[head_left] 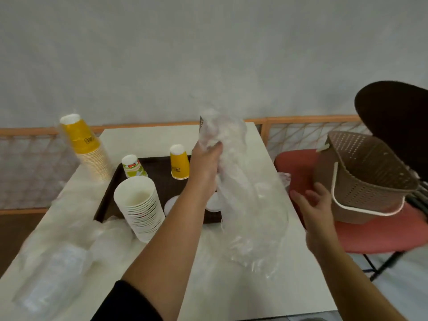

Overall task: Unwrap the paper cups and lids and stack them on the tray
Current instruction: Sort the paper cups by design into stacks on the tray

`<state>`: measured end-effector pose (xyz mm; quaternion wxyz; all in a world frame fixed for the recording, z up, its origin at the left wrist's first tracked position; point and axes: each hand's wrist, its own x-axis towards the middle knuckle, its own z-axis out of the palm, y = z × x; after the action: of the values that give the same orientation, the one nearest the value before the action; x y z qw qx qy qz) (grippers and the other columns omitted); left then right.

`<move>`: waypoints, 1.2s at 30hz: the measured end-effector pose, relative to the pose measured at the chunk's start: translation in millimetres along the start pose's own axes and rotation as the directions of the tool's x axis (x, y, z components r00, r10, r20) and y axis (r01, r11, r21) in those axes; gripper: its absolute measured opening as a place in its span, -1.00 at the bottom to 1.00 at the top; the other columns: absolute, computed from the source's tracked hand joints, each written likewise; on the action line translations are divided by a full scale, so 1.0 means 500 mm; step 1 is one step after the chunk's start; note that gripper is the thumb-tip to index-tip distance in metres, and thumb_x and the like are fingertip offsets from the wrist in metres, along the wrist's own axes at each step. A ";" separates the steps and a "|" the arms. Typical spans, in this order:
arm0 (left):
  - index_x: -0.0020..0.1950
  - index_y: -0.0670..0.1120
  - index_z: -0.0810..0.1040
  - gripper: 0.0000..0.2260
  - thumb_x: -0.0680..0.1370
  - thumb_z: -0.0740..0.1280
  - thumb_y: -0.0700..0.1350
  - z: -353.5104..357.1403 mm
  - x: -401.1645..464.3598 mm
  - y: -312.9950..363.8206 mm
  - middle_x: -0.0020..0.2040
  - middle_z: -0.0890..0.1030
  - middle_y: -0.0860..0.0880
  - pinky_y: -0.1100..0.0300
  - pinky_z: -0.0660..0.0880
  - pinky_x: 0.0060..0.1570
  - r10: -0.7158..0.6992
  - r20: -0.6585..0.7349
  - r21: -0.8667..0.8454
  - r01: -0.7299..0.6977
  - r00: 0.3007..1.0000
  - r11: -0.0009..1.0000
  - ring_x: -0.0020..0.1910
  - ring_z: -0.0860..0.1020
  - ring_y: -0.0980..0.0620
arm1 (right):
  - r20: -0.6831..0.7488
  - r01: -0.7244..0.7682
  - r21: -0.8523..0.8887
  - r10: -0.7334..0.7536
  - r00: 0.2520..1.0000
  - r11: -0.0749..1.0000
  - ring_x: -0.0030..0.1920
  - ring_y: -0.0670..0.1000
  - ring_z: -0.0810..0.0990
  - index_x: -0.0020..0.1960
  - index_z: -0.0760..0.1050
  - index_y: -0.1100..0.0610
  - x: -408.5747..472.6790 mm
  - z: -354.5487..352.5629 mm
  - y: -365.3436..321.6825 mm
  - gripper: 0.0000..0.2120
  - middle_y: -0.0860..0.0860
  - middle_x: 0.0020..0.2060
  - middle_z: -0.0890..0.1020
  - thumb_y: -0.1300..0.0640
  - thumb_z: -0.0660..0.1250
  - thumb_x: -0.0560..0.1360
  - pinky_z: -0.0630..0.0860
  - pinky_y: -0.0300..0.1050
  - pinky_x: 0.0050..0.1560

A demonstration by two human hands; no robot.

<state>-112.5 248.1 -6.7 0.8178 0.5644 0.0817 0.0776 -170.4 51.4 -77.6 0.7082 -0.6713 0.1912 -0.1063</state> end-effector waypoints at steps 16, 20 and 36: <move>0.13 0.02 0.53 -0.63 0.38 0.51 -0.19 0.012 -0.052 -0.085 -0.01 0.63 0.06 0.34 0.49 0.02 -0.074 0.583 0.370 -0.183 0.809 0.911 -0.08 0.59 0.26 | 0.469 0.420 -0.222 -0.282 0.837 0.880 -0.09 0.14 0.65 0.04 0.51 0.31 -0.049 0.126 -0.159 -0.78 0.22 -0.15 0.64 0.17 0.35 0.49 0.58 -0.02 -0.05; -0.09 0.01 0.57 -0.91 0.46 0.34 -0.16 0.027 -0.066 -0.127 -0.20 0.62 -0.05 0.04 0.49 -0.04 -0.087 0.594 0.277 -0.102 0.800 0.956 -0.30 0.62 -0.01 | 0.330 0.430 -0.285 -0.334 0.883 0.857 -0.32 -0.07 0.59 -0.09 0.48 0.21 0.014 0.108 -0.188 -0.84 0.09 -0.28 0.58 0.11 0.29 0.54 0.50 -0.32 -0.35; 0.26 -0.09 0.42 -0.22 0.33 -0.22 0.34 0.099 -0.032 -0.268 0.20 0.57 -0.02 0.51 0.33 0.15 -0.136 0.387 0.714 -0.203 0.912 0.670 0.16 0.54 0.11 | -0.027 0.275 -0.543 -0.344 0.939 0.794 -0.28 0.06 0.50 0.06 0.48 0.27 0.500 0.118 -0.307 -0.79 0.12 -0.24 0.49 0.13 0.19 0.59 0.31 -0.31 -0.61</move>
<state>-112.4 152.4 -114.2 0.5141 0.8516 -0.0773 -0.0665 96.2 -8.5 43.9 0.4545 -0.8547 0.1444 -0.2054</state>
